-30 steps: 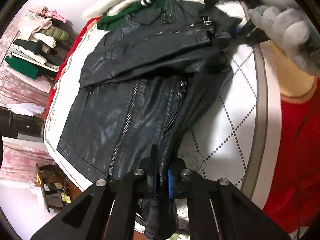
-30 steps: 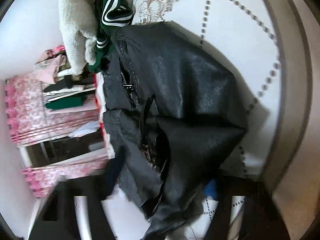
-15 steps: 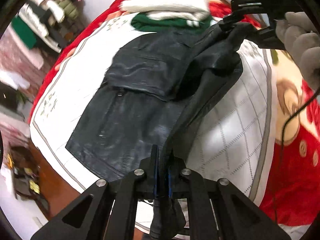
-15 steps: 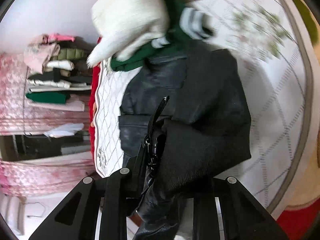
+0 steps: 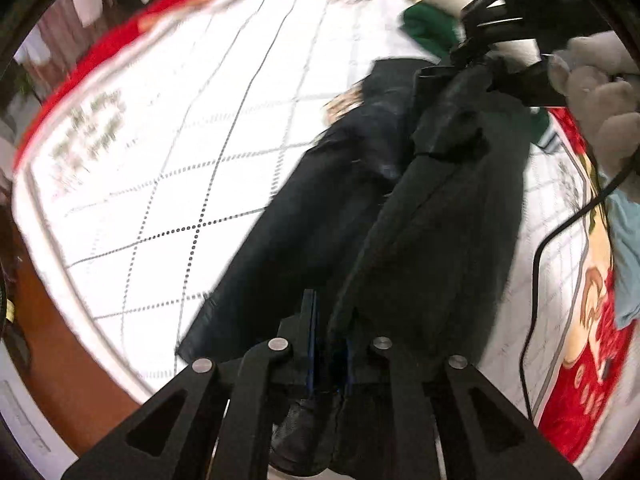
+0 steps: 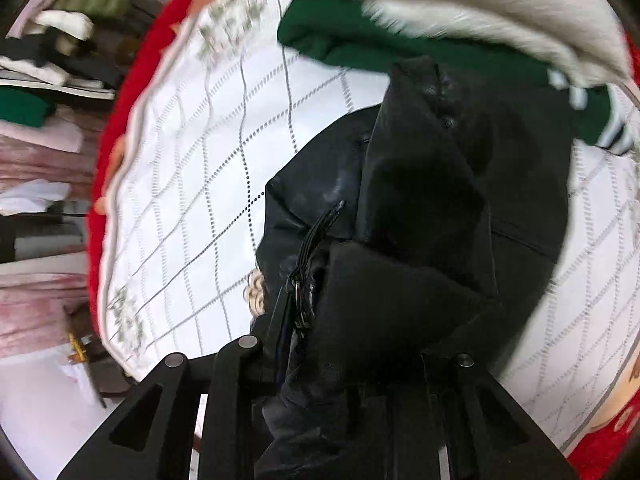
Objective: Fold large clothes
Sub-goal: 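Fold the jacket hem toward the collar with the left tool while the right tool holds it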
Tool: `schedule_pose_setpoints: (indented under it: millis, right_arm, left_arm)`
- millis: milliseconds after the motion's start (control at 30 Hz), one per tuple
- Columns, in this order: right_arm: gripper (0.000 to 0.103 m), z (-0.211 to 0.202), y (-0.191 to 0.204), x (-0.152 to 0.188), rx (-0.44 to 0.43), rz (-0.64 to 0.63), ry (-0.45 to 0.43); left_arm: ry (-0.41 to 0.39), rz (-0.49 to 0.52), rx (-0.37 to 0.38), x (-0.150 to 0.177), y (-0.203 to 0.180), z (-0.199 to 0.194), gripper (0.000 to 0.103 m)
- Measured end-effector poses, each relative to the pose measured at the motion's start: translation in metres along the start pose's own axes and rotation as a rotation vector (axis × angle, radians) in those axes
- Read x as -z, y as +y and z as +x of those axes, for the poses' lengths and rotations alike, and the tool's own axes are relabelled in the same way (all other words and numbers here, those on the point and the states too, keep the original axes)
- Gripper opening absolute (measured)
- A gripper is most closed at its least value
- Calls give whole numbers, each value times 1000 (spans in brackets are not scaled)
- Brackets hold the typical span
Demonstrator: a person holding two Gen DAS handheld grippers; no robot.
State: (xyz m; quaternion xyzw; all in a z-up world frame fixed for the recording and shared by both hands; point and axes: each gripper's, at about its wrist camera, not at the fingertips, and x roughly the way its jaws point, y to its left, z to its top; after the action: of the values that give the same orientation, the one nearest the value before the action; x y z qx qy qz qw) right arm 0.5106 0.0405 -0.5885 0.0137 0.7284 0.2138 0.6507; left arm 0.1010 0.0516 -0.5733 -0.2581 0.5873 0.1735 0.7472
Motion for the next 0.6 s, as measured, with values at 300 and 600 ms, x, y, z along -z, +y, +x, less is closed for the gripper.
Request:
schedule_pose_setpoints:
  millis: [300, 600]
  right_arm:
    - [58, 2, 8, -14, -314, -33, 45]
    - [77, -72, -117, 21, -247, 31, -124]
  left_arm:
    - [60, -277, 204, -10, 84, 14, 44]
    - [-6, -277, -24, 7, 76, -7, 89]
